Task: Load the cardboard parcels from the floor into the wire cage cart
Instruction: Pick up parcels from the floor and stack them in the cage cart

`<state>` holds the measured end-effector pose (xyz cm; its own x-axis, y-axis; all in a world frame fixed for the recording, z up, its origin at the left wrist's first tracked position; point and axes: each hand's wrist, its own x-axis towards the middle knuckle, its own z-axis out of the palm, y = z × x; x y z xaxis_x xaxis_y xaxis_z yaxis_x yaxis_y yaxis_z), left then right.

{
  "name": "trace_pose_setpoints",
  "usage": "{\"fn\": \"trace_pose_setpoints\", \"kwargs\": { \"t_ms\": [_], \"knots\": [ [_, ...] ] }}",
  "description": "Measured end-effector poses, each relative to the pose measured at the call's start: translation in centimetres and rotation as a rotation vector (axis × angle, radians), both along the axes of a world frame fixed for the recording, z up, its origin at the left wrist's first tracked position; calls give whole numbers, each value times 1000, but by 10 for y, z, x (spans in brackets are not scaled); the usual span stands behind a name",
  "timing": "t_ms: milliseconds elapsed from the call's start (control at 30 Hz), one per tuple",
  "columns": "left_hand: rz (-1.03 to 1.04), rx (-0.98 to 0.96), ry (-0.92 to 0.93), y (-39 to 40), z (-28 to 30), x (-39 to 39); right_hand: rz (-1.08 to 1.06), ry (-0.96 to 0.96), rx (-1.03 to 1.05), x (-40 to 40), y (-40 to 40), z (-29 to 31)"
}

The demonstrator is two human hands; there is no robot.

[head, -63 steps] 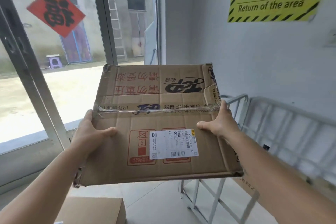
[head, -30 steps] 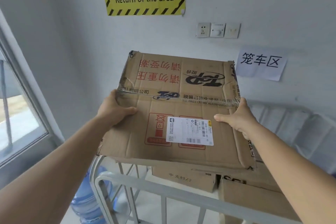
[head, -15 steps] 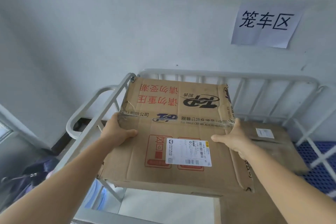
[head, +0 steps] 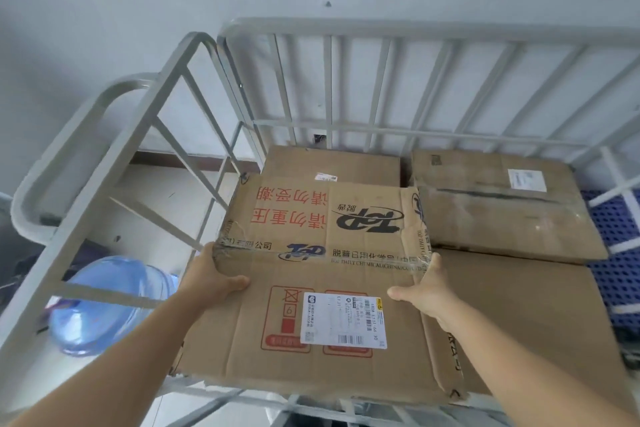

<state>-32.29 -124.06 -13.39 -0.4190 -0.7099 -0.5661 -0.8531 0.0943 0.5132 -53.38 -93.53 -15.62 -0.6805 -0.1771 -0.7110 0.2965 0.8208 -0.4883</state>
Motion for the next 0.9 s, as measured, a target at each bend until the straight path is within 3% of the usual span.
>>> {"fn": "trace_pose_setpoints", "kwargs": {
  "t_ms": [367, 900],
  "knots": [
    [-19, 135, -86, -16, -97, 12, -8, -106, 114, 20, -13, -90],
    [-42, 117, -210, -29, -225, 17, 18, -157, 277, 41, -27, -214]
  ]
}}
